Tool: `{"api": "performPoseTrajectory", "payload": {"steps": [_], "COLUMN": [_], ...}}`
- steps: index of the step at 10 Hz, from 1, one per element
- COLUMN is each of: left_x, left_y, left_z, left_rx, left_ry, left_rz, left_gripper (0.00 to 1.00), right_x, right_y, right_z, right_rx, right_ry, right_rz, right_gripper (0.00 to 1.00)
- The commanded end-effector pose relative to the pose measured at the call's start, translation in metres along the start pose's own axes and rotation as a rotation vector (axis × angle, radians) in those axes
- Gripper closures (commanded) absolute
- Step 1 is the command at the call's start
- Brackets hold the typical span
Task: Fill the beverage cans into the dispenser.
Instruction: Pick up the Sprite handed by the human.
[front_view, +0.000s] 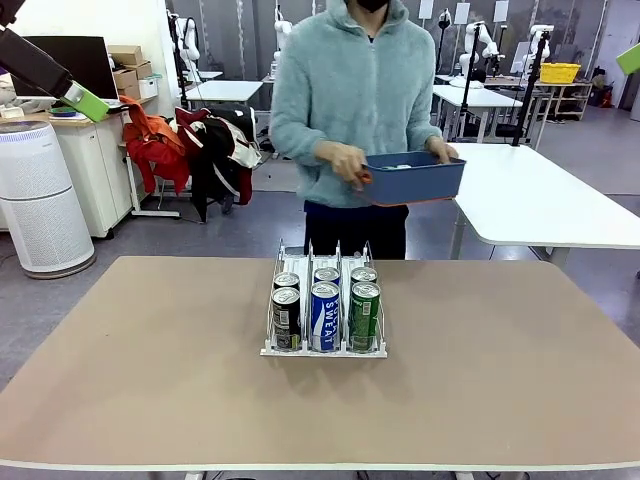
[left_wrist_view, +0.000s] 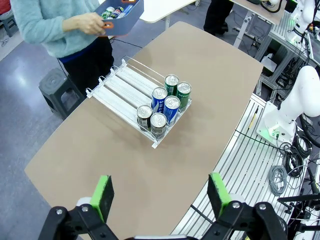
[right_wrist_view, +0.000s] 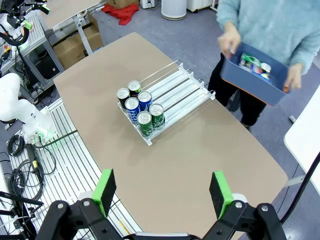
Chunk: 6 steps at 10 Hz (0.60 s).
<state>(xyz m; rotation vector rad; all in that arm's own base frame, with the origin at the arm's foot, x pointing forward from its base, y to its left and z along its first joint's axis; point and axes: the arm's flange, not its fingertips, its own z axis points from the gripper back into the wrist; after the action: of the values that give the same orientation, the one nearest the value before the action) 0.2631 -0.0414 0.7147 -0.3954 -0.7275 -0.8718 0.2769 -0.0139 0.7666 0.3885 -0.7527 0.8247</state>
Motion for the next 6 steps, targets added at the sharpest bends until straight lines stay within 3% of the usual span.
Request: {"api": "performPoseTrajectory", "payload": {"steps": [1, 6], "left_x": [-0.0001, -0.0001], "left_y": [0.0006, 0.0006], "left_z": [-0.0009, -0.0009], "left_rx": [0.000, 0.000], "left_ry": [0.002, 0.002], "left_rz": [0.007, 0.007], "left_gripper": [0.00, 0.00], "right_x": [-0.0006, -0.0006], "right_y": [0.0008, 0.0008], "right_z": [-0.0007, -0.0007], "right_rx": [0.002, 0.002], "right_ry": [0.009, 0.009], "right_rz": [0.000, 0.000], "right_gripper": [0.00, 0.00]}}
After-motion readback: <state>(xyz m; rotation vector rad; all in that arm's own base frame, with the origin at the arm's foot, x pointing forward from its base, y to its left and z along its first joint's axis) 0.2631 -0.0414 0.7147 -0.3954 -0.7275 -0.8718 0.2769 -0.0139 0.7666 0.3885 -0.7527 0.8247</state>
